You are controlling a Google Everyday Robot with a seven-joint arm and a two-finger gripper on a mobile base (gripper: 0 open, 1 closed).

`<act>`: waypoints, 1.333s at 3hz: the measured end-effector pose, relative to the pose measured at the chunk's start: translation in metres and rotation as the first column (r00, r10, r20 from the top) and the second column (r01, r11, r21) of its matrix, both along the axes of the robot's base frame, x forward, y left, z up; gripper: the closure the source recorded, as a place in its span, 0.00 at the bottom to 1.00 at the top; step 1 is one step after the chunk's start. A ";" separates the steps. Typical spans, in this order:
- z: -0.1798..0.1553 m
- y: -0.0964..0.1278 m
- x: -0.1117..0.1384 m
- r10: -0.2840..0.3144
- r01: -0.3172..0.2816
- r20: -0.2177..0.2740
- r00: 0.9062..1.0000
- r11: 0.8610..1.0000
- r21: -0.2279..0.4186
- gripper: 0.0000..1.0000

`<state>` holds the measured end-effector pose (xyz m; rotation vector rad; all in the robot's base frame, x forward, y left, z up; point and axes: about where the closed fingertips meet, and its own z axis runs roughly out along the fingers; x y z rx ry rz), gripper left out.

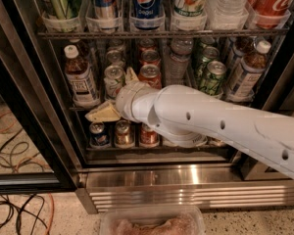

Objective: Pick 7up can from middle shelf of fridge

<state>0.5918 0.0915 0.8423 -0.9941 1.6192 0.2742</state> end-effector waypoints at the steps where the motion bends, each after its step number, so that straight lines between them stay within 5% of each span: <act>1: -0.006 0.000 0.008 -0.012 0.012 -0.001 1.000 1.000 -0.003 0.00; 4: -0.007 -0.022 0.029 -0.094 0.094 0.017 0.995 0.995 -0.031 0.00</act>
Offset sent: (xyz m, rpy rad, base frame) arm 0.0286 -0.0139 -0.0170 -0.0375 -0.0031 -0.0673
